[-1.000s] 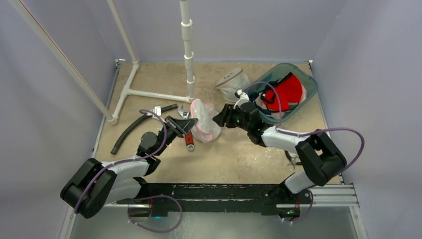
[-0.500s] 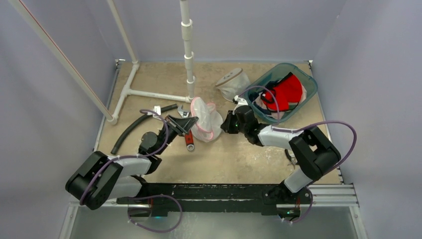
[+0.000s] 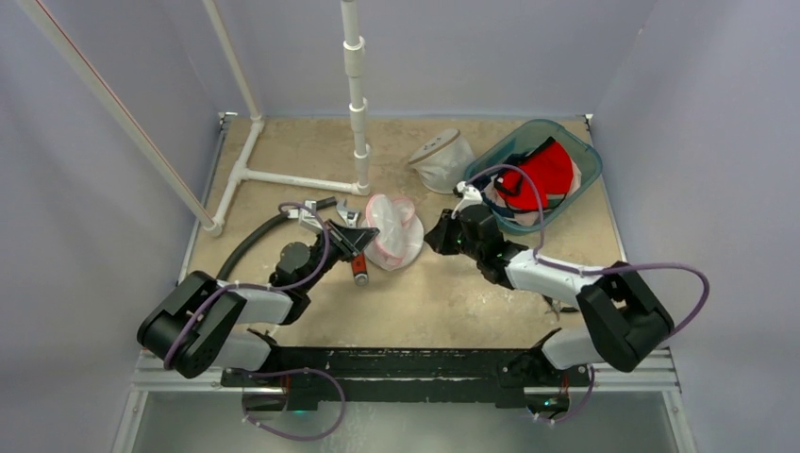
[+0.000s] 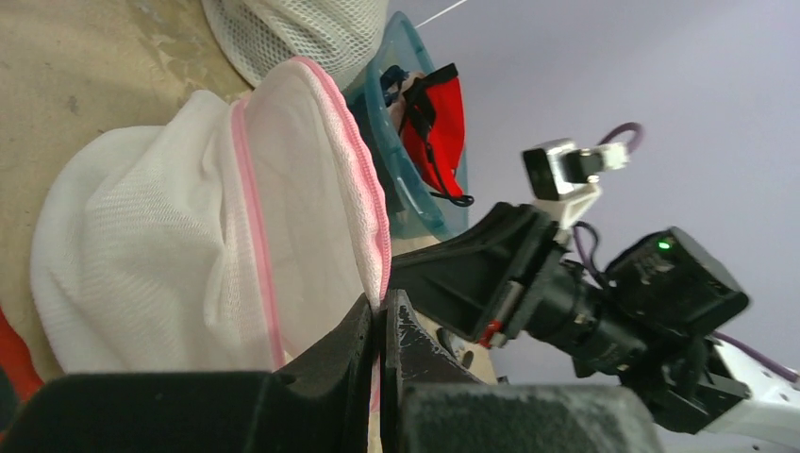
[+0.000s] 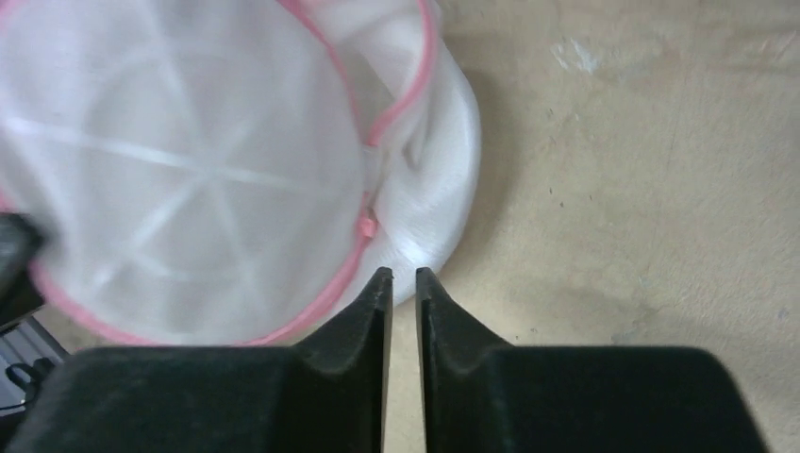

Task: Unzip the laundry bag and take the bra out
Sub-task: Close the laundry bag at the center of the board.

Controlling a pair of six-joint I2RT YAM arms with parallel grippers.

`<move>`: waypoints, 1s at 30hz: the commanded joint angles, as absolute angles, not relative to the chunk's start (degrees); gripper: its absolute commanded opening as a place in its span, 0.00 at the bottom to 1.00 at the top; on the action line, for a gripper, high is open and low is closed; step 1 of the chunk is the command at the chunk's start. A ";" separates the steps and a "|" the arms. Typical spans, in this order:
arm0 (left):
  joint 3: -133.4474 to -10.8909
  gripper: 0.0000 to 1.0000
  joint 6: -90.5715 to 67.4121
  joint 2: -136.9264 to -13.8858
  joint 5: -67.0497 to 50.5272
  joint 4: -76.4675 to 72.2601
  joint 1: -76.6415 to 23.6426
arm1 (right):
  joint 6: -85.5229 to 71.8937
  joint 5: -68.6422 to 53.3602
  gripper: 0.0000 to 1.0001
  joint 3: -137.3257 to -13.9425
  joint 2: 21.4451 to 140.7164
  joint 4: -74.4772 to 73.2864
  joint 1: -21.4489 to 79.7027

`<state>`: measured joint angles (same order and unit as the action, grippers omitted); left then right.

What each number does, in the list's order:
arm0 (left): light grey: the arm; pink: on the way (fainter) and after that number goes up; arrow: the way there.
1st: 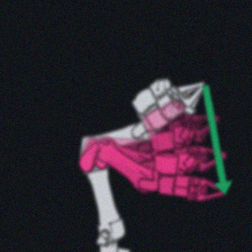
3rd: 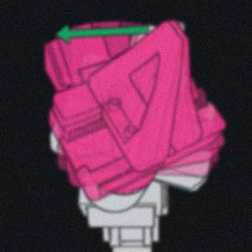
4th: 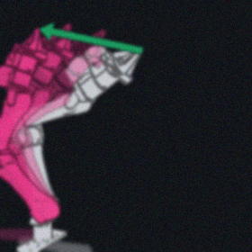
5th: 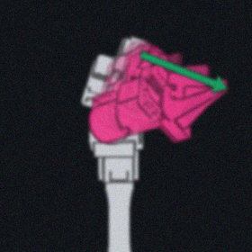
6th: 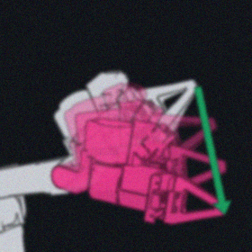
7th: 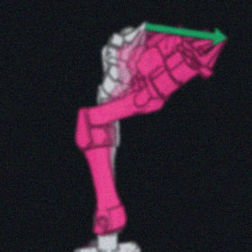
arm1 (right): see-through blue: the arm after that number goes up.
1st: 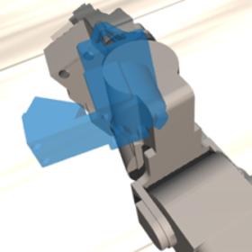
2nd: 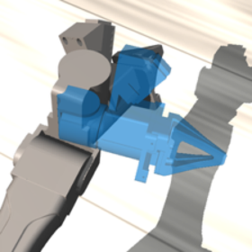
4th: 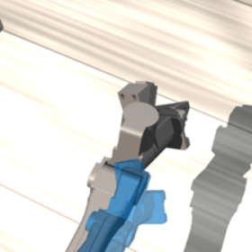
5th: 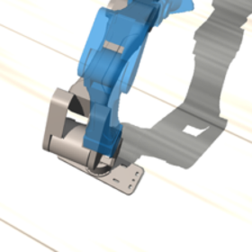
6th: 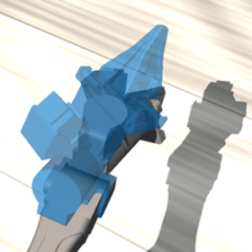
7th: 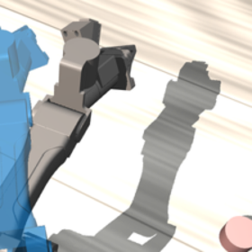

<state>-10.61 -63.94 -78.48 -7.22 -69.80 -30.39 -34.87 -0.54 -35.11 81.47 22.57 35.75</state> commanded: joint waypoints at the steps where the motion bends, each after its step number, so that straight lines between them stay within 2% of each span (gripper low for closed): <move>1: -13.72 0.01 -59.57 -75.35 -4.51 -60.01 -29.88 | -35.36 -0.92 0.27 -35.28 77.01 25.30 35.83; 4: -15.95 0.11 -56.37 -71.31 -0.75 -47.89 -29.88 | -36.13 -3.95 0.38 -36.99 77.21 25.41 35.77; 7: -18.50 0.23 -52.81 -69.12 0.59 -39.92 -29.86 | -36.98 -6.50 0.41 -38.98 78.79 26.20 35.68; 11: -21.87 0.28 -49.08 -68.88 1.96 -31.76 -29.91 | -37.05 -8.01 0.46 -42.60 83.32 25.81 35.71; 17: -25.70 0.45 -45.10 -66.21 7.00 -18.35 -29.88 | -36.35 -7.74 0.57 -47.49 89.55 23.89 35.75; 20: -27.14 0.53 -43.53 -61.64 11.17 -11.83 -29.88 | -35.77 -6.49 0.59 -49.67 92.13 21.37 35.79; 30: -27.60 0.61 -41.50 -52.73 10.91 -1.44 -32.24 | -34.57 -3.42 0.59 -52.66 95.27 18.99 35.77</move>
